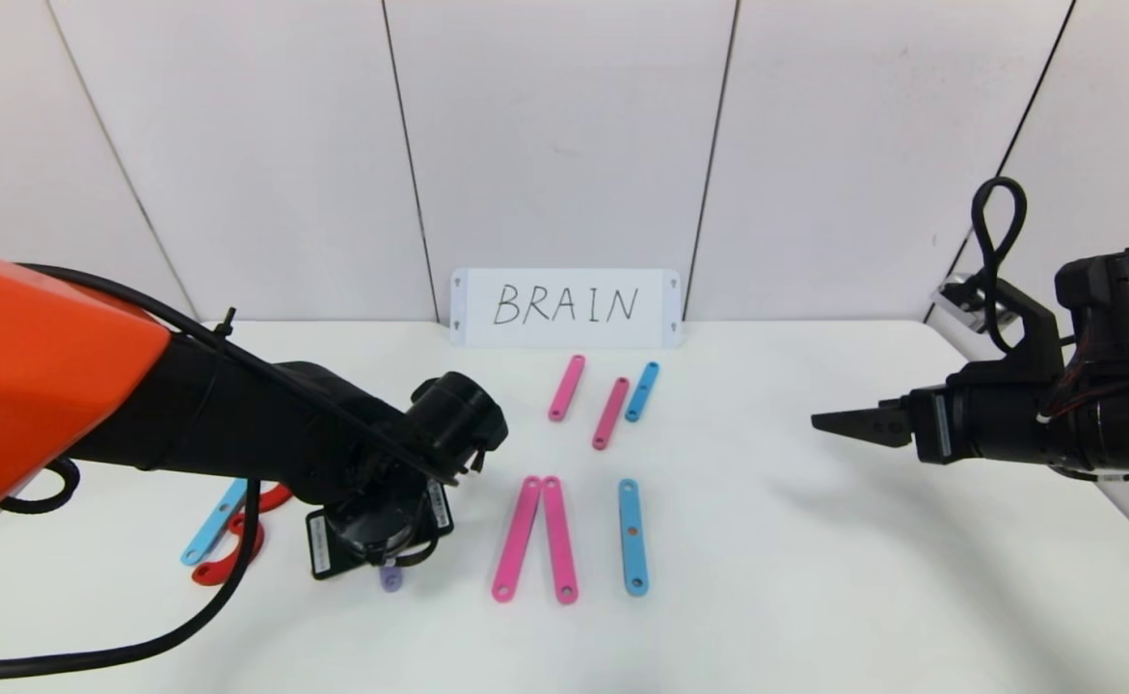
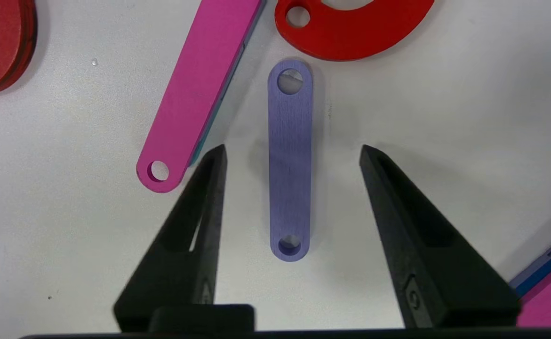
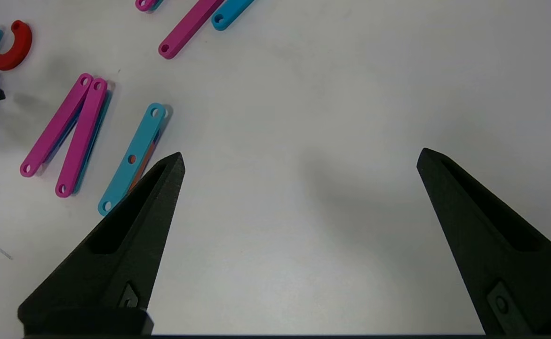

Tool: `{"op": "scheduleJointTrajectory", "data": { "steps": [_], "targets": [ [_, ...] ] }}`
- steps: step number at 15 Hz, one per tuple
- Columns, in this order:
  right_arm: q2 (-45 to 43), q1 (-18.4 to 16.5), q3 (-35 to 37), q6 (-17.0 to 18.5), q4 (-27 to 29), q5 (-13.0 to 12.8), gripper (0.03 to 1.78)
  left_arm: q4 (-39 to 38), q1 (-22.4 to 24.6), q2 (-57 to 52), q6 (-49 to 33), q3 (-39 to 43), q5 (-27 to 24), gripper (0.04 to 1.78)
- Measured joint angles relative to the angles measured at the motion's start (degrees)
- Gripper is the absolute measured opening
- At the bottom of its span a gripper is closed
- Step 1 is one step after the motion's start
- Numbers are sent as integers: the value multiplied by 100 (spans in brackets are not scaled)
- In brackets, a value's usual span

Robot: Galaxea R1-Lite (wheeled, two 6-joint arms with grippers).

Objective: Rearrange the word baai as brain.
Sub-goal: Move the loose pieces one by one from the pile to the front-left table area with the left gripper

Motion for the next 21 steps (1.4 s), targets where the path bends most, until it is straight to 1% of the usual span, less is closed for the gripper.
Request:
{"op": "scheduleJointTrajectory", "data": {
  "steps": [1, 3, 4, 6, 8, 12, 17, 21],
  "targets": [
    [0, 2, 0, -2, 0, 0, 173, 2, 1, -2, 6, -13, -2, 130],
    [0, 2, 0, -2, 0, -2, 173, 5, -5, -24, 26, -80, -7, 154],
    [0, 11, 2, -2, 0, -5, 173, 11, -5, -40, 52, -129, -5, 163],
    [0, 16, 5, -2, 0, -5, 173, 24, 1, -62, 135, -201, 33, 173],
    [0, 18, 9, -2, 0, -7, 173, 66, 67, -71, 268, -354, 67, 174],
    [0, 18, 9, -2, 2, -16, 173, 27, 380, -22, 814, -697, 50, 174],
    [0, 16, 9, 0, 0, -16, 173, 66, 734, 285, 897, -1097, 15, 174],
    [0, 18, 9, 0, 0, -16, 173, 44, 878, 467, 1056, -1252, -35, 174]
  ]
}}
